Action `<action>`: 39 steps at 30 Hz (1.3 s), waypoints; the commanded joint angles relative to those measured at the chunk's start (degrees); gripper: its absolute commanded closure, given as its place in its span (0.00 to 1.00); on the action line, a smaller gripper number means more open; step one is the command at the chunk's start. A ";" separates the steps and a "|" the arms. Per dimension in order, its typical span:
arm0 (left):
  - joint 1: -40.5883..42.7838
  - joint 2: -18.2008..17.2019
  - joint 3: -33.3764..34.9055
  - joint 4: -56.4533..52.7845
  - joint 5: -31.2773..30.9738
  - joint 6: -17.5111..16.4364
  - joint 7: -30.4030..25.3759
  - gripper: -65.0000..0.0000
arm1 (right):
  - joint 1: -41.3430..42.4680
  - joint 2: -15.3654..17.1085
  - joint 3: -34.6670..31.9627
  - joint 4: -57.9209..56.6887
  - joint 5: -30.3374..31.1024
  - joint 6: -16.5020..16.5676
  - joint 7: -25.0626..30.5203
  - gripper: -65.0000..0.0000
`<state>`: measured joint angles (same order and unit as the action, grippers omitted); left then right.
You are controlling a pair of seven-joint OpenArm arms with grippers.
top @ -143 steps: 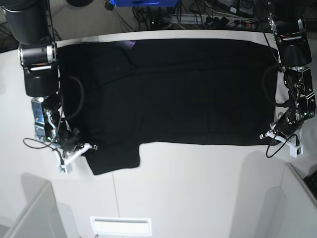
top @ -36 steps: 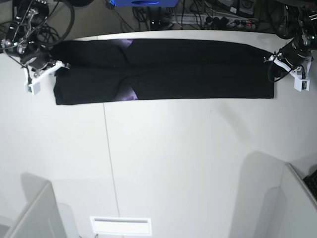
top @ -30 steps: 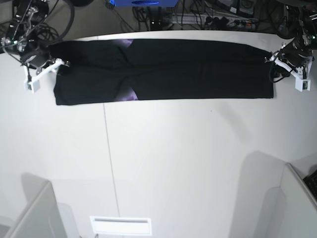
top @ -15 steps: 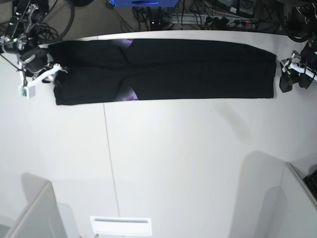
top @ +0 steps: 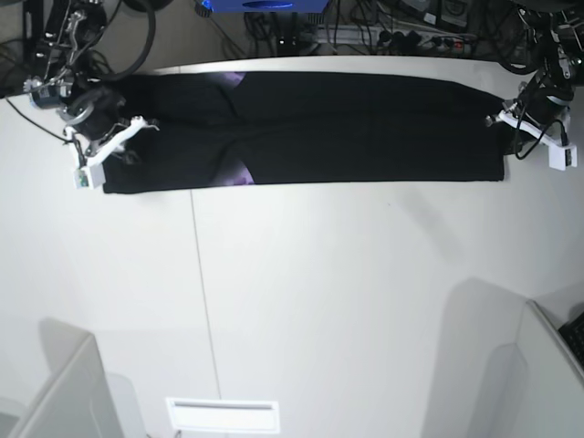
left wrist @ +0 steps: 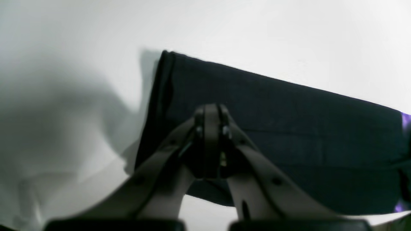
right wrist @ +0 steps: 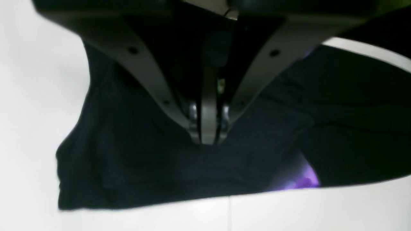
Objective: Fold the T-shirt properly
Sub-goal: 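Hold the folded strip's ends with both grippers and pull them taut, then release the strip ends and reposition both grippers at the strip's short ends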
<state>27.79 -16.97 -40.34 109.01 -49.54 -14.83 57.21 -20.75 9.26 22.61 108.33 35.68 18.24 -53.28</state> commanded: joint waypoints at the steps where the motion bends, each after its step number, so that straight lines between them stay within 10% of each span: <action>1: -0.23 -0.57 -0.06 0.92 0.26 0.02 -1.25 1.00 | 0.67 0.63 0.29 -0.33 0.67 0.27 1.10 1.00; 14: -0.49 1.46 6.89 0.57 16.62 0.02 -2.66 1.00 | -0.30 0.90 0.29 -2.88 0.49 -0.09 0.75 1.00; 39: -19.66 1.28 13.13 -19.21 25.23 0.10 -7.67 1.00 | 19.65 2.30 0.11 -27.76 0.58 -0.09 2.24 1.00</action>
<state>8.60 -14.83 -26.70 88.38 -24.01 -14.81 50.57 -1.58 10.81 22.57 79.61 35.75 18.09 -51.90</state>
